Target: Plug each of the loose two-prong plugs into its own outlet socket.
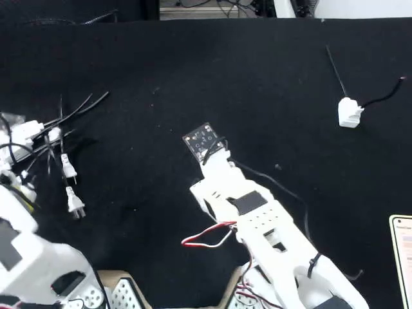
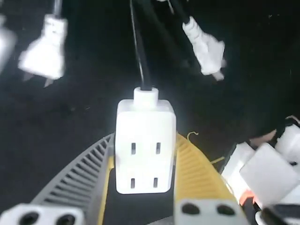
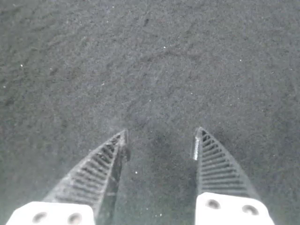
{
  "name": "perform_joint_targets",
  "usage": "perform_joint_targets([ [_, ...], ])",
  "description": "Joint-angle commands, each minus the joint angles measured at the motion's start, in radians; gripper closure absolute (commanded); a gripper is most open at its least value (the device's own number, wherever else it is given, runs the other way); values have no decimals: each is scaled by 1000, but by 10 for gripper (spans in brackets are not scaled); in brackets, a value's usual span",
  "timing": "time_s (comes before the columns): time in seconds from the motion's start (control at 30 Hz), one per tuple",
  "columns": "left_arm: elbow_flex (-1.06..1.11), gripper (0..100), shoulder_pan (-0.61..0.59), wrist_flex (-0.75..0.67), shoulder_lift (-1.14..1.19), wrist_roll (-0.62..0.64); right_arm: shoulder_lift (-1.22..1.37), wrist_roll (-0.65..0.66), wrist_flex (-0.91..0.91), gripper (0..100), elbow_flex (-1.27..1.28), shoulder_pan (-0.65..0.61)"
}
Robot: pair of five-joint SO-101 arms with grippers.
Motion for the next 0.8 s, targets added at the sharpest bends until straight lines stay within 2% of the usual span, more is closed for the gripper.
perform_joint_targets([
  [0.0,-113,970,21,26,-192,114,-28,-3,-21,779,-2,-8],
  [0.1,-124,970,35,28,-288,224,-28,-3,-21,779,-2,-8],
  [0.23,-30,970,156,28,-371,470,-28,-3,-21,779,-2,-8],
  [0.3,28,970,251,28,-404,551,-30,-3,-21,779,-2,-8],
  [0.4,88,970,415,35,-440,628,-33,-9,-20,779,-4,25],
  [0.5,108,970,590,34,-482,720,-35,-15,-21,779,-13,107],
  [0.57,125,970,699,23,-488,761,-35,-69,-21,779,-25,161],
  [0.67,209,970,808,-68,-454,810,-35,-123,-21,779,-35,229],
  [0.77,321,970,868,-199,-400,855,-35,-123,-21,779,-36,242],
])
